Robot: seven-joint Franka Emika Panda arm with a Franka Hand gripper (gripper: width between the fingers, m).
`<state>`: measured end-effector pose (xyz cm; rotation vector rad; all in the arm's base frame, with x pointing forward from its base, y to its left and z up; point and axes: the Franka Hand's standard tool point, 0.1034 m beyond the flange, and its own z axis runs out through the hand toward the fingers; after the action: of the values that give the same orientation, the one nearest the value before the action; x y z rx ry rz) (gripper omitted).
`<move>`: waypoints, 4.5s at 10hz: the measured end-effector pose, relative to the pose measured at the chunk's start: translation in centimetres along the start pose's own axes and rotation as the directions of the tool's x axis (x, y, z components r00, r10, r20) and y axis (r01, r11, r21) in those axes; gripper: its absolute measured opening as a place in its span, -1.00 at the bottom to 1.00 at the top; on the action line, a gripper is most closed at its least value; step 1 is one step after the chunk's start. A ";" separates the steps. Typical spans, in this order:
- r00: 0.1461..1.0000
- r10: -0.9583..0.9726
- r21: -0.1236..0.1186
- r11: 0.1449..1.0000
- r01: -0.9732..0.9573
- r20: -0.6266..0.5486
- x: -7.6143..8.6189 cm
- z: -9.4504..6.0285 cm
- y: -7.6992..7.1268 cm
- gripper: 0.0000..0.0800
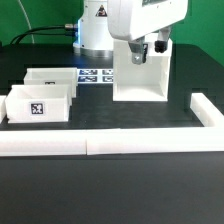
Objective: Assemble drawer
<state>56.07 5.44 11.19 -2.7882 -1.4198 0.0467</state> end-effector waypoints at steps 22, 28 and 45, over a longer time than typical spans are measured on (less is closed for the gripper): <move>0.674 0.738 0.000 0.674 -0.738 0.020 -2.8 -2.1 -10.0 0.62; 0.595 0.803 0.053 0.593 -0.804 0.044 -3.2 -1.3 -11.2 0.62; 0.541 0.839 0.048 0.539 -0.841 0.059 -4.0 2.1 -16.8 -0.91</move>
Offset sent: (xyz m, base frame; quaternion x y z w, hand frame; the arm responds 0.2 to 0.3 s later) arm 0.0000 0.0000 0.0000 0.0000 0.0000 0.0000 1.0000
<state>40.10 12.07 9.56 -3.0908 0.0901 0.1388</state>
